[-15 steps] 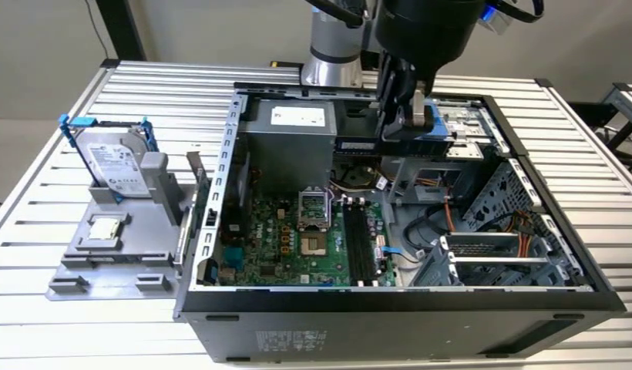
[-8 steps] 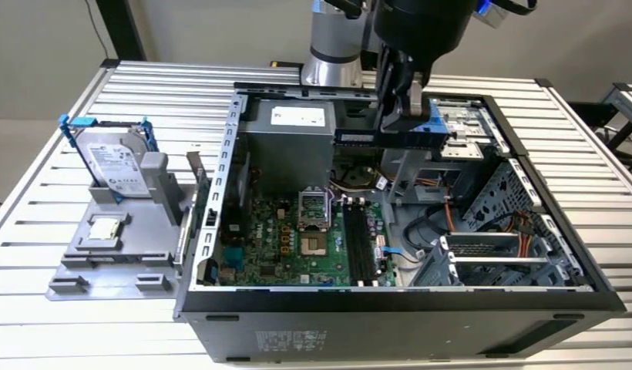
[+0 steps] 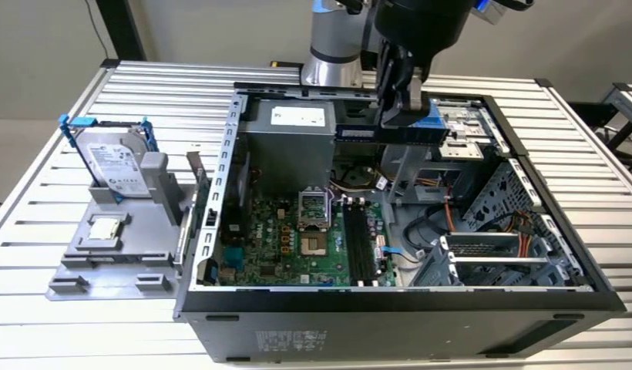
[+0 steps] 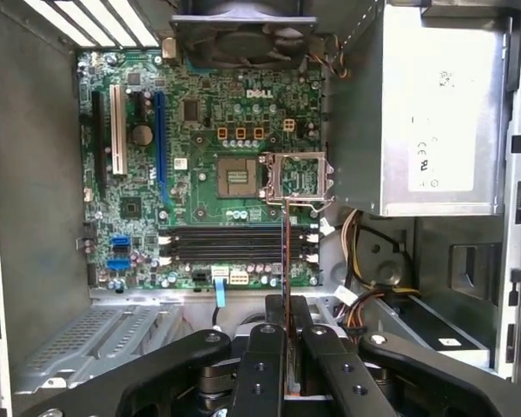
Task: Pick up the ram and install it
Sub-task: 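Pick up the ram and move it above insertion slot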
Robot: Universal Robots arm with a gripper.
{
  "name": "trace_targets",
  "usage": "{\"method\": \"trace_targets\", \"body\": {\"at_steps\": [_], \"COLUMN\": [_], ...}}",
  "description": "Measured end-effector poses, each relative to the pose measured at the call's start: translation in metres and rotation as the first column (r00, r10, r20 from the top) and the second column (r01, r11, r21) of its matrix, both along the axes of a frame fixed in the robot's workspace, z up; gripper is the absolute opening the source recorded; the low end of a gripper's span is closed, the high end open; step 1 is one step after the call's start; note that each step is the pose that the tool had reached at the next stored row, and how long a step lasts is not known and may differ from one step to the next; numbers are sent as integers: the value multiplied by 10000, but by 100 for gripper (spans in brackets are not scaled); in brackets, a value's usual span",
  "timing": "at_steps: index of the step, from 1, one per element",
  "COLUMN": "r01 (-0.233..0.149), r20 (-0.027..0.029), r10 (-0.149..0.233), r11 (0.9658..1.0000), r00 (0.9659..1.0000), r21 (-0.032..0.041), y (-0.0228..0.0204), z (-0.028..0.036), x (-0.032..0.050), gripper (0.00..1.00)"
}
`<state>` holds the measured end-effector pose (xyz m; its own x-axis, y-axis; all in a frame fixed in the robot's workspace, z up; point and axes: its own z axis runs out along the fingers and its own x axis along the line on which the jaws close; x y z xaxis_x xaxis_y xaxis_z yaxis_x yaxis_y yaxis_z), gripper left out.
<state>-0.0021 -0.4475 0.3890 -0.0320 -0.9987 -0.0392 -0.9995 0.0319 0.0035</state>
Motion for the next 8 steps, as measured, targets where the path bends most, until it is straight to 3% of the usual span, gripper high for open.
{"method": "trace_targets", "body": {"at_steps": [8], "r01": [0], "r20": [-9], "r10": [0], "r11": [10000], "r00": [10000], "r21": [0], "y": [0], "z": [0], "x": [2], "gripper": [0]}}
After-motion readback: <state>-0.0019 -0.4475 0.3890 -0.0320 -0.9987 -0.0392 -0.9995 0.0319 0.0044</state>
